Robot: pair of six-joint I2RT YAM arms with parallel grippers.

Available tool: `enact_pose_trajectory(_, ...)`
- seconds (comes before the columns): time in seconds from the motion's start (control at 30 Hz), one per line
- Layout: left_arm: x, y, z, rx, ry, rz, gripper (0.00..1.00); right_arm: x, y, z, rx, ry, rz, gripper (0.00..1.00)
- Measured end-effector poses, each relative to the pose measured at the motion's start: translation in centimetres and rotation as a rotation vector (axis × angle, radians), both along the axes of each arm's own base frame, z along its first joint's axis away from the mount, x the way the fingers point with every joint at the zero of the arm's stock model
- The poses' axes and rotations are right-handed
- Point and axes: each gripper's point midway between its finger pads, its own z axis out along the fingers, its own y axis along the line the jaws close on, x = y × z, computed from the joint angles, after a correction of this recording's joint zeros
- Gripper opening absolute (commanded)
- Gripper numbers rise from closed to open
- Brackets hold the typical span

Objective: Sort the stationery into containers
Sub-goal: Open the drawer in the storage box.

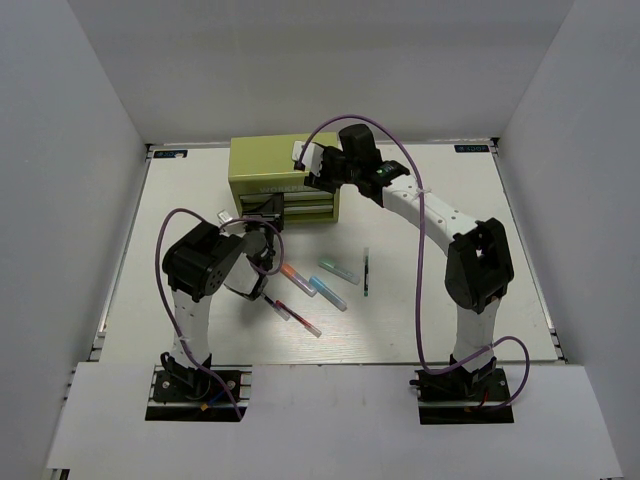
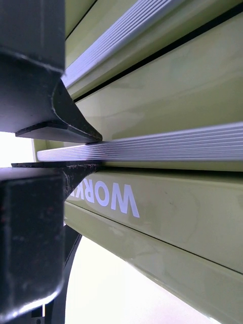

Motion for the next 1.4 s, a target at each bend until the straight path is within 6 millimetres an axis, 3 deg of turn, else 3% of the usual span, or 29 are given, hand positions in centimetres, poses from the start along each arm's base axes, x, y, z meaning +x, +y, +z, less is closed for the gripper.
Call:
enact_pose_trajectory(0.4, -1.1, -0.1, -0.6, 0.014, 0.022, -0.020, 0.00, -0.2, 0.1, -0.1, -0.006, 0.019, 0.003, 0.56)
enact_pose_trajectory(1.23, -8.8, -0.6, -1.0, 0.046, 0.085, -0.098, 0.00, -0.2, 0.1, -0.2, -0.008, 0.035, 0.002, 0.56)
enact_pose_trajectory(1.27, -8.9, -0.6, -1.0, 0.047, 0.086, -0.098, 0.03, -0.2, 0.1, -0.2, -0.008, 0.036, 0.002, 0.58)
enact_pose_trajectory(1.3, -9.0, -0.6, -1.0, 0.047, 0.087, -0.097, 0.14, -0.2, 0.1, -0.2, -0.008, 0.036, 0.001, 0.59)
enact_pose_trajectory(1.33, -9.1, -0.6, -1.0, 0.047, 0.087, -0.097, 0.27, -0.2, 0.1, -0.2, -0.007, 0.036, 0.000, 0.63)
enact_pose_trajectory(1.37, -9.3, -0.6, -1.1, 0.050, 0.089, -0.101, 0.48, -0.2, 0.1, -0.2, -0.006, 0.036, -0.004, 0.66)
enact_pose_trajectory(1.4, -9.8, -0.8, -1.9, 0.080, 0.112, -0.113, 0.56, 0.0, 0.1, -0.3, -0.006, 0.035, -0.008, 0.68)
